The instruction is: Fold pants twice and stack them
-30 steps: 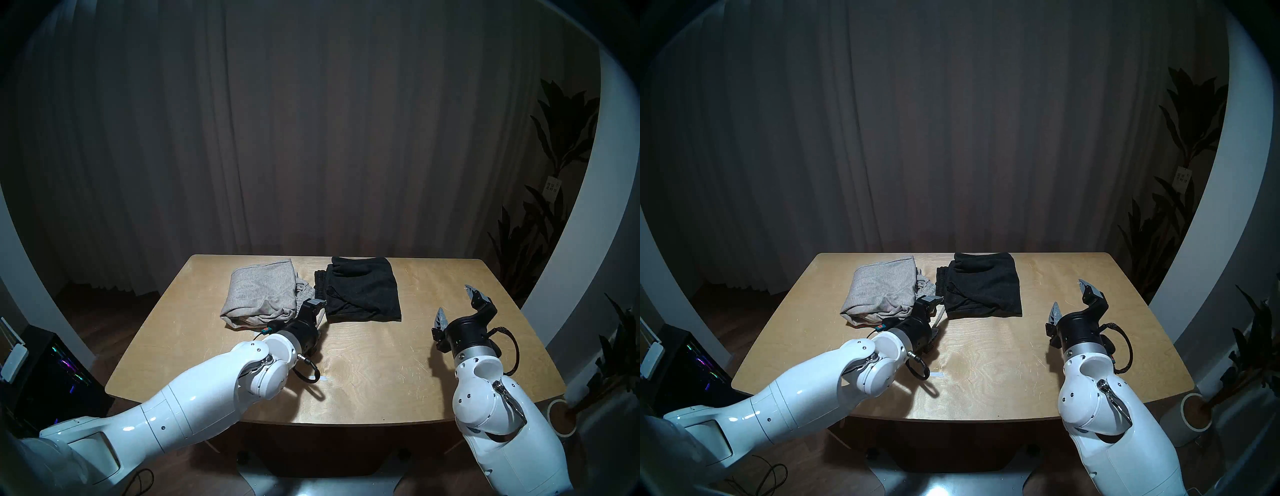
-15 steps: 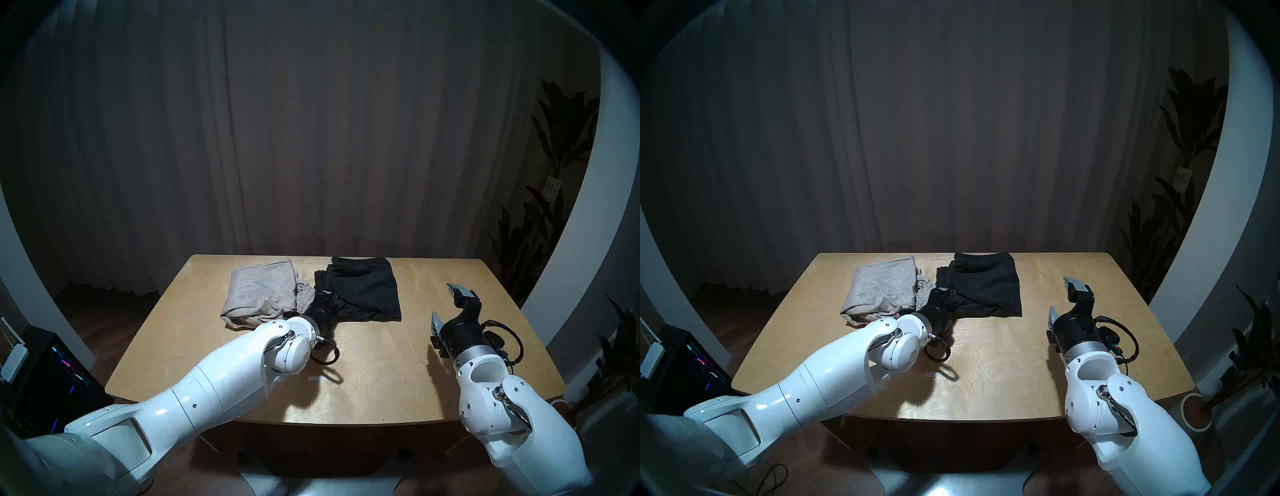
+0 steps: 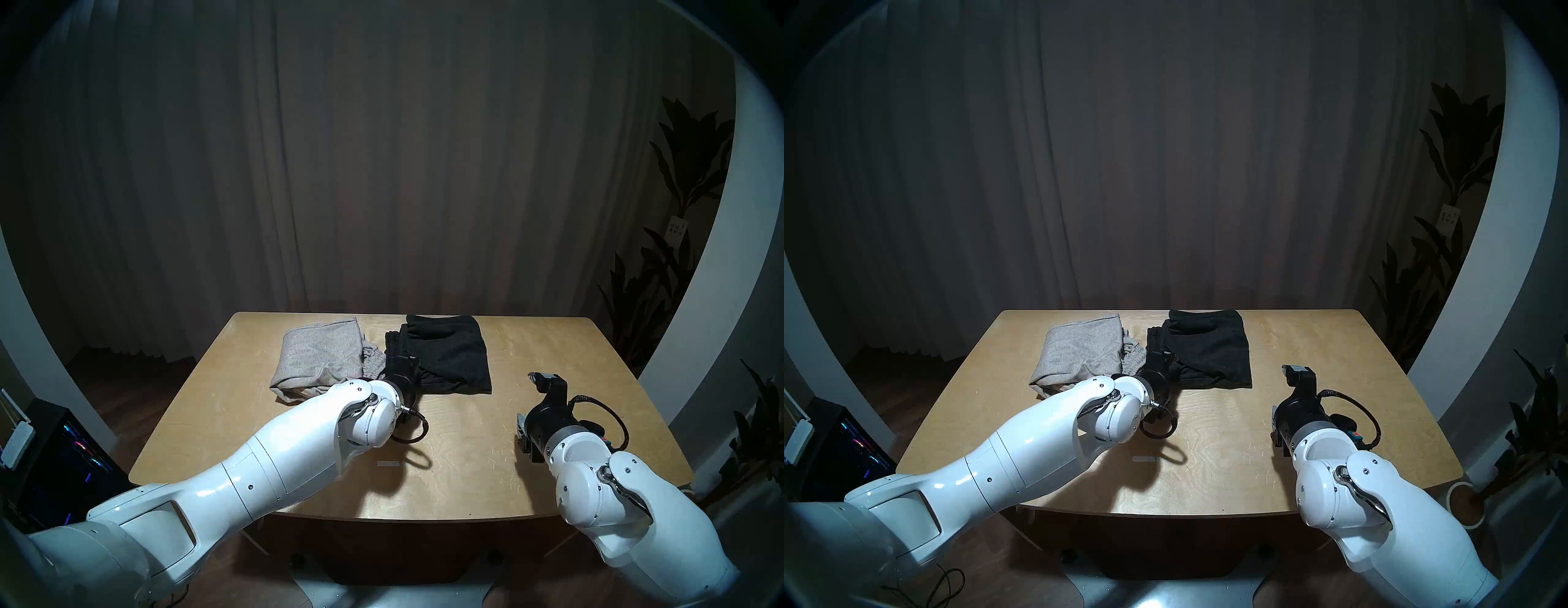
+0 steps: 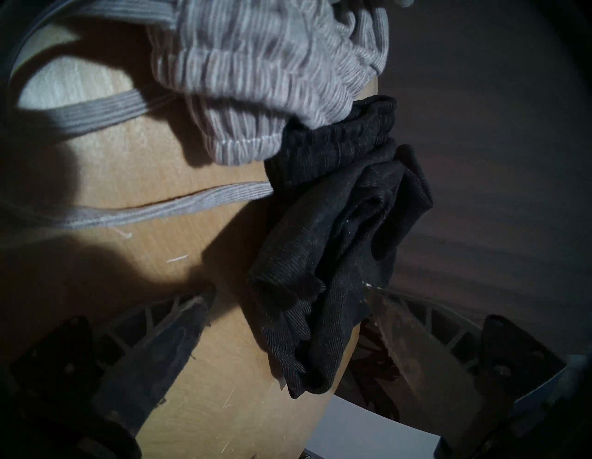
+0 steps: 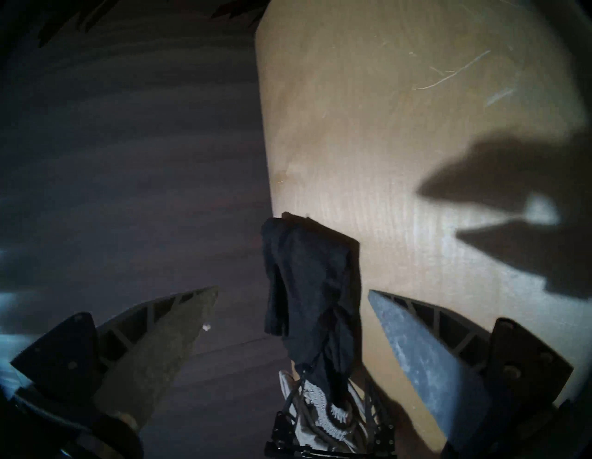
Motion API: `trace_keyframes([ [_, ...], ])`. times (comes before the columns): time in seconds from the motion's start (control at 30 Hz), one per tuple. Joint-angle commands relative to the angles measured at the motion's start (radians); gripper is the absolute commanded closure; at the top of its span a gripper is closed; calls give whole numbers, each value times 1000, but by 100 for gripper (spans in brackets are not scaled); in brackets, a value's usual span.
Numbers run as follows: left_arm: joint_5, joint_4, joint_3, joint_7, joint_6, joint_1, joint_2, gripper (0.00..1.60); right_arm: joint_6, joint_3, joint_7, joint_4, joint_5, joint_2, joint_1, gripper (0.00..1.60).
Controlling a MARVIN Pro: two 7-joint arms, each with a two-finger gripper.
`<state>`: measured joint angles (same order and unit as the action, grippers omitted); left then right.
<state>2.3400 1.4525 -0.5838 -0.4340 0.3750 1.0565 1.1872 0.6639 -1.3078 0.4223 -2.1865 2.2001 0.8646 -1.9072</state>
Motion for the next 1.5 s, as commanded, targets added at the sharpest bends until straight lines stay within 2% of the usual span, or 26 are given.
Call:
trace_keyframes([
  [0.0,-17,1,-5,24,25,-11,21,0,51,29,121,-21,-17,-41,112,0],
  [0.13,-23,-19,-1,29,26,-18,33,0,34,44,148,3,-43,-19,137,0],
  [0.17,-29,-34,6,26,23,-26,41,0,30,66,137,33,-31,3,170,0],
  [0.27,-32,-49,8,34,18,-28,50,0,-23,75,48,78,-28,35,173,0],
  [0.33,-35,-50,9,34,19,-28,50,0,-51,69,45,85,-51,49,169,0],
  [0.43,-40,-61,12,32,19,-33,55,0,-116,61,-22,131,-17,90,153,0],
  [0.47,-41,-62,11,32,19,-33,55,0,-117,59,-8,133,-26,101,152,0],
  [0.67,-40,-75,7,36,12,-37,60,0,-183,59,-110,200,-30,154,129,0],
  [0.77,-40,-85,5,34,10,-41,66,0,-194,67,-153,223,-19,154,135,0],
  [1.03,-43,-135,3,38,-4,-56,88,0,-209,78,-136,272,-5,157,179,0],
  [1.2,-48,-192,4,69,-37,-67,112,0,-212,90,-141,303,-1,175,199,0],
  [1.23,-52,-201,1,104,-50,-62,115,0,-210,95,-134,311,-1,177,208,0],
  [1.47,-56,-243,-4,119,-70,-76,127,0,-201,117,-134,343,-6,198,237,0],
])
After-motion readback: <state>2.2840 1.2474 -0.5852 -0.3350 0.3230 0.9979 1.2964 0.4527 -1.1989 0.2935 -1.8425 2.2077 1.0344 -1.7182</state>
